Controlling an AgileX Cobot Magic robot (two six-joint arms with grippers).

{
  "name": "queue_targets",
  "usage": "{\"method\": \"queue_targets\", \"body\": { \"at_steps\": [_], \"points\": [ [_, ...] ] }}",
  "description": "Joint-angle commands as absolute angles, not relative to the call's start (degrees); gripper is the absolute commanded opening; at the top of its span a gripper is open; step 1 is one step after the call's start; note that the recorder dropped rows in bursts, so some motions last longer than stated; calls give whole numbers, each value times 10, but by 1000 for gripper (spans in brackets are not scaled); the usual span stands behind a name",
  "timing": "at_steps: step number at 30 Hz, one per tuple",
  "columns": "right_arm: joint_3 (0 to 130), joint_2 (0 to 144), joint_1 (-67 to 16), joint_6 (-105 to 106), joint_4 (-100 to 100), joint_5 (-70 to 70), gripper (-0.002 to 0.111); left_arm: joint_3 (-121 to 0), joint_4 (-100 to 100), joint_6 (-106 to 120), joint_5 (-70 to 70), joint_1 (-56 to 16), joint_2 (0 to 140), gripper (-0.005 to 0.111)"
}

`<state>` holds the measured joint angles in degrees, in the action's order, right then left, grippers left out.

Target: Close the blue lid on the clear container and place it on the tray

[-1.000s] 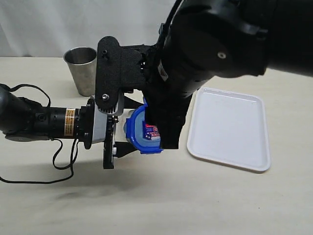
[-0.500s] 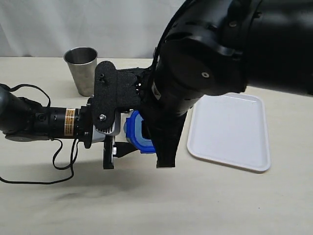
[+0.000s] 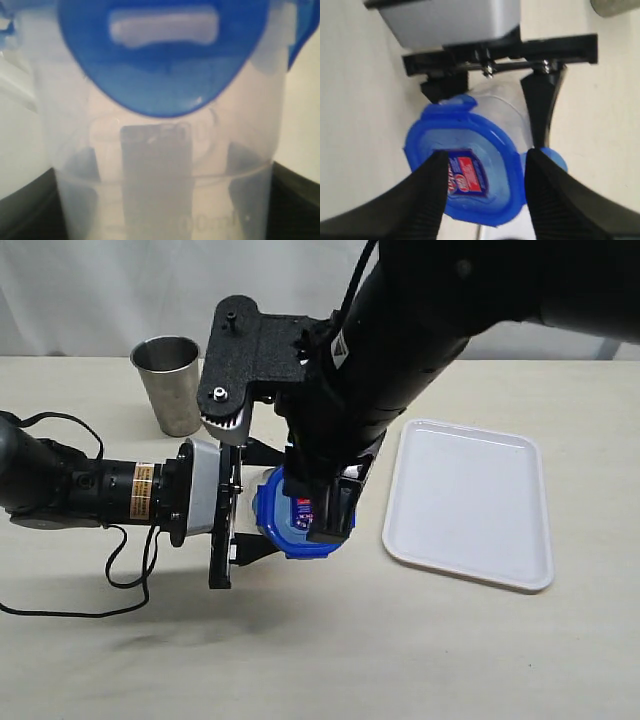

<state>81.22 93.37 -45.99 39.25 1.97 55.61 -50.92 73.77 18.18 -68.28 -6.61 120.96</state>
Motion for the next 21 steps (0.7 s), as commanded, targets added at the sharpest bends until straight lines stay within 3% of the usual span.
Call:
{"method": "queue_targets", "body": {
  "at_steps": [1,21],
  "points": [
    [827,940,-429,427,-32,583,46,-511,738,170,-700,-66,1202,0],
    [832,993,-408,479,-82,596,46,-511,741,166,-700,-66,1202,0]
  ]
}}
